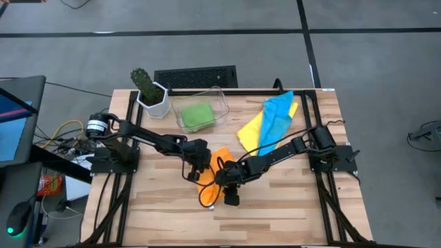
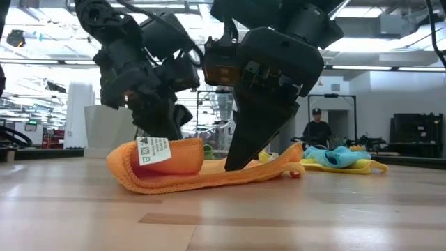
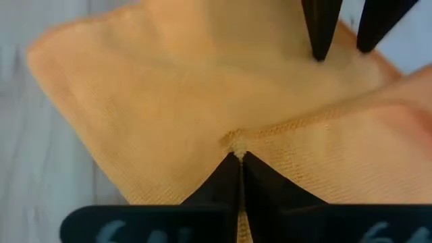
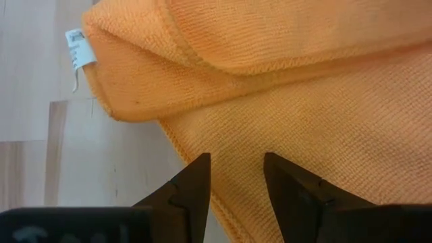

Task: Fold microfiber towels
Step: Fold the orange microfiber cloth

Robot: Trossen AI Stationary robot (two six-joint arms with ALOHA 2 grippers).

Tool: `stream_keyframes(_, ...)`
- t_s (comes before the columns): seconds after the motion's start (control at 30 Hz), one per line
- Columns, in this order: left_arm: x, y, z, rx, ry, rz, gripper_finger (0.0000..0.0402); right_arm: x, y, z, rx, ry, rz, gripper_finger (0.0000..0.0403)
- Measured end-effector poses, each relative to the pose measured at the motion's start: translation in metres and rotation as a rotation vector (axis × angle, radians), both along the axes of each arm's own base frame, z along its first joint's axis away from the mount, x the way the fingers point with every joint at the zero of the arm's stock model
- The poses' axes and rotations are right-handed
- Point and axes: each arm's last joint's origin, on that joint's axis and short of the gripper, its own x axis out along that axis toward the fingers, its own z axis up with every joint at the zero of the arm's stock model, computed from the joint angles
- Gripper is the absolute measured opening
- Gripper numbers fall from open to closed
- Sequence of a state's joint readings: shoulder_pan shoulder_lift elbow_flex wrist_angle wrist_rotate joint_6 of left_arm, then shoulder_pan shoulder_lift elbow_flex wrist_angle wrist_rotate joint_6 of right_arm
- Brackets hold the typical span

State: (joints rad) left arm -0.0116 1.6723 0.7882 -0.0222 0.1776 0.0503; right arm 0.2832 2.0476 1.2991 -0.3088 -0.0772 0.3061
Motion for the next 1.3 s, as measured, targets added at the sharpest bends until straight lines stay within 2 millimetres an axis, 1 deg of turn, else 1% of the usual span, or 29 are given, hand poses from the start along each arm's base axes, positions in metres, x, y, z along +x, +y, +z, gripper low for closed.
stream_keyframes(0.13,-0.005,0.001,0.013,0.019,0.001,0.031,0.0002,0.000,0.000,0.000,-0.001,0.004,0.000,0.0164)
stream_keyframes(0.23,-0.012,0.002,0.019,0.059,0.030,0.059,0.0001,0.000,0.000,0.000,-0.001,0.004,0.000,0.0164)
stream_keyframes(0.3,-0.013,0.003,0.021,0.075,0.025,0.063,0.0001,0.000,0.000,0.000,-0.001,0.004,0.000,0.0164)
stream_keyframes(0.37,-0.015,0.003,0.018,0.086,0.029,0.072,0.0001,0.000,0.000,0.000,-0.001,0.004,0.000,0.0164)
stream_keyframes(0.47,-0.020,0.004,0.007,0.083,0.055,0.110,0.0001,0.000,0.000,0.000,-0.002,0.005,0.000,0.0164)
stream_keyframes(0.53,-0.024,0.004,0.003,0.080,0.067,0.114,0.0000,0.000,0.000,0.000,-0.002,0.005,0.000,0.0164)
stream_keyframes(0.7,-0.021,0.004,0.004,0.089,0.009,0.121,0.0000,0.000,0.000,0.000,-0.001,0.004,0.001,0.0164)
stream_keyframes(0.83,-0.020,0.006,0.003,0.144,0.004,0.166,0.0000,0.000,0.000,0.000,-0.001,0.004,0.000,0.0164)
stream_keyframes(1.1,-0.019,0.006,0.003,0.143,-0.009,0.149,0.0000,0.000,0.000,0.000,-0.001,0.002,0.001,0.0164)
stream_keyframes(1.2,-0.017,0.005,0.005,0.115,-0.035,0.140,0.0001,0.000,0.000,0.000,0.000,0.000,0.001,0.0164)
stream_keyframes(1.3,-0.015,0.006,0.006,0.128,-0.056,0.154,0.0011,0.000,0.000,0.000,0.004,0.002,-0.006,0.0166)
